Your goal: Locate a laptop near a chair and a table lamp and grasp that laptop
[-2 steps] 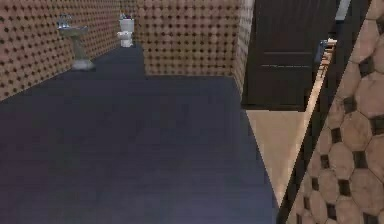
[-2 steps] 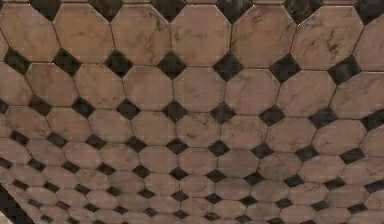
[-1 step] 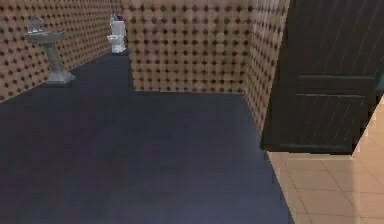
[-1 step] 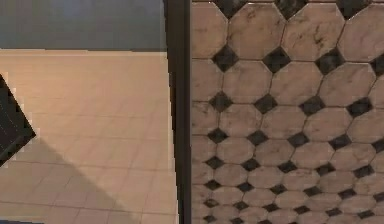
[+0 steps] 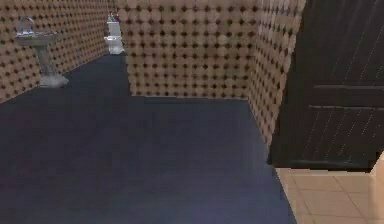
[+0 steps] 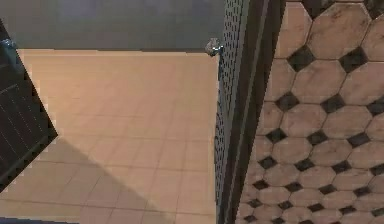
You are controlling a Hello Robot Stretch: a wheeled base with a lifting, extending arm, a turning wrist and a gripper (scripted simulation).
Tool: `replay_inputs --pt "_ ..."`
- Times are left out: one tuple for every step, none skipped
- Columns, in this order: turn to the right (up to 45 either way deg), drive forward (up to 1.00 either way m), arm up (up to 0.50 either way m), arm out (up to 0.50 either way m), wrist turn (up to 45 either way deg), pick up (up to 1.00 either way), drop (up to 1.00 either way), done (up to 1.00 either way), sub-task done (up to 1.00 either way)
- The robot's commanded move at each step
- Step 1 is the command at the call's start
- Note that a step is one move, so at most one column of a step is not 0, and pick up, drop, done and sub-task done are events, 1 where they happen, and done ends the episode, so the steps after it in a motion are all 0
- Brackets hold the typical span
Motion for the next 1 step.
replay_inputs --pt "45.0 0.0 0.0 0.0 0.0 0.0 0.0 0.0 0.0"
